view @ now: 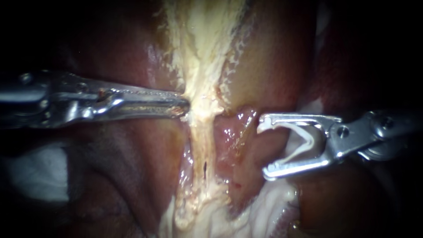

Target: Clipping first clip left tube

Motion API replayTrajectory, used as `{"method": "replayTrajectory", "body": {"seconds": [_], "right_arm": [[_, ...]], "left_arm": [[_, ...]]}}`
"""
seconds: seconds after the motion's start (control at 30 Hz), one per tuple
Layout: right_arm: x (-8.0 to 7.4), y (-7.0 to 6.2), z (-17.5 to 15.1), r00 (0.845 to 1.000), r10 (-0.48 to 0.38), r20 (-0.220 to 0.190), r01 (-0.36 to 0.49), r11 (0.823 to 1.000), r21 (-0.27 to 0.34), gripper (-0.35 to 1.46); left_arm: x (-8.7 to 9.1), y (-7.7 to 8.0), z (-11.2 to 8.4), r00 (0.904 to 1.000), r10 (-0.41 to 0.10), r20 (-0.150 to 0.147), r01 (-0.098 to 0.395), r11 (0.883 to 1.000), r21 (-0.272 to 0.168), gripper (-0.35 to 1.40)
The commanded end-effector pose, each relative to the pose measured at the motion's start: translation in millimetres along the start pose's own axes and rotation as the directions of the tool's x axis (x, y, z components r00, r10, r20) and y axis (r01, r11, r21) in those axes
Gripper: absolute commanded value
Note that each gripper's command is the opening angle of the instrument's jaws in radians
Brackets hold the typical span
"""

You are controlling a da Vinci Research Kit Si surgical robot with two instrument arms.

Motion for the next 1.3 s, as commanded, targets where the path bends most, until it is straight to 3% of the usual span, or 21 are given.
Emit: {"method": "replayTrajectory", "body": {"seconds": [0.03,0.27,0.43,1.0,1.3], "right_arm": [[-0.1,0.0,0.2,1.000,0.007,-0.001,-0.007,1.000,-0.002,0.60],[-0.6,-0.3,2.2,0.998,0.045,0.031,-0.045,0.999,0.000,0.60],[-1.0,-0.6,4.2,0.996,0.071,0.049,-0.071,0.997,-0.002,0.60],[-2.4,-1.8,10.6,0.987,0.149,0.056,-0.151,0.988,0.033,0.60],[-3.3,-1.2,12.8,0.983,0.166,0.075,-0.168,0.986,0.023,0.60]], "left_arm": [[-0.2,-0.2,-0.6,1.0000,0.000,0.000,0.000,1.000,-0.004,-0.35],[-1.7,-1.5,-5.1,0.9999,-0.016,-0.004,0.016,1.000,-0.027,-0.35],[-3.0,-2.1,-6.8,0.9997,-0.024,0.002,0.024,0.999,-0.033,-0.35],[-2.3,-0.2,-5.7,0.9994,-0.033,0.012,0.033,0.999,-0.038,-0.35],[-2.3,-0.4,-5.3,0.9994,-0.033,0.013,0.034,0.999,-0.041,-0.35]]}}
